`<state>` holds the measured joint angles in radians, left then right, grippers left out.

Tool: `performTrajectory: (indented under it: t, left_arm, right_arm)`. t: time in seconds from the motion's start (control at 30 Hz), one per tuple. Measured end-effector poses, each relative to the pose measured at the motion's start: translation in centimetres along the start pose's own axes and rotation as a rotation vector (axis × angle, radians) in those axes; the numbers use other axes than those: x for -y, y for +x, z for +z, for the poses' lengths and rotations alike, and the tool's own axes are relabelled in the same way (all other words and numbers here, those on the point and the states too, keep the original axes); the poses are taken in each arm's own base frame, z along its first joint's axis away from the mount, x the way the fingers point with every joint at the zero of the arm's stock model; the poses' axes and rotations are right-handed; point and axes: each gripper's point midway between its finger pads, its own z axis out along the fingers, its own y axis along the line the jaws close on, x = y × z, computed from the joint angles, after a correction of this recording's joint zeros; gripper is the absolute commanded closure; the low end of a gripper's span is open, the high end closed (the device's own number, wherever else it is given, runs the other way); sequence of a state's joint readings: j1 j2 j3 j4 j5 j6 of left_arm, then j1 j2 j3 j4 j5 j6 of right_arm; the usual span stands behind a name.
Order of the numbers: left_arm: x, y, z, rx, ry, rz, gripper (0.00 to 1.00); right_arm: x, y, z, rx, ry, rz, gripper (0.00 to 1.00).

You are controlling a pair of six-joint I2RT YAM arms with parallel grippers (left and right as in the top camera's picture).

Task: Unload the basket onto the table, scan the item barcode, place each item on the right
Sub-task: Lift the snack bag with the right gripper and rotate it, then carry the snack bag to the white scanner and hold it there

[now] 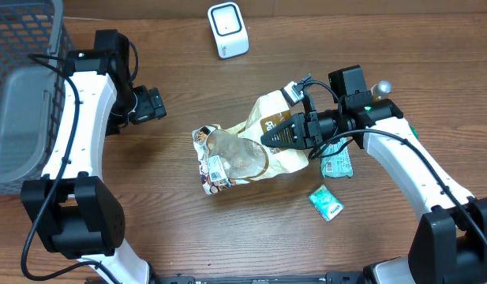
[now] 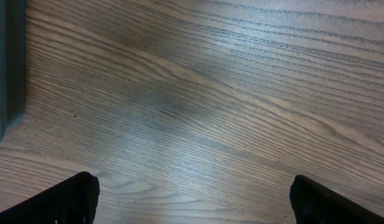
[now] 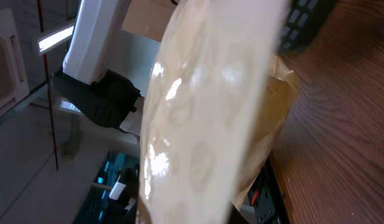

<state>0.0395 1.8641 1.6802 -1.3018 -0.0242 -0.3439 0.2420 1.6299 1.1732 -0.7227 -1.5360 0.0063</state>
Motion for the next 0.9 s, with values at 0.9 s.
performTrajectory:
  t: [0.9]
  left_arm:
    - [-0.1, 0.0, 0.0, 0.001, -0.004, 0.0, 0.01]
  right_arm:
    - [-4.1, -11.5, -3.6, 0.178, 0.844, -0.335, 0.96]
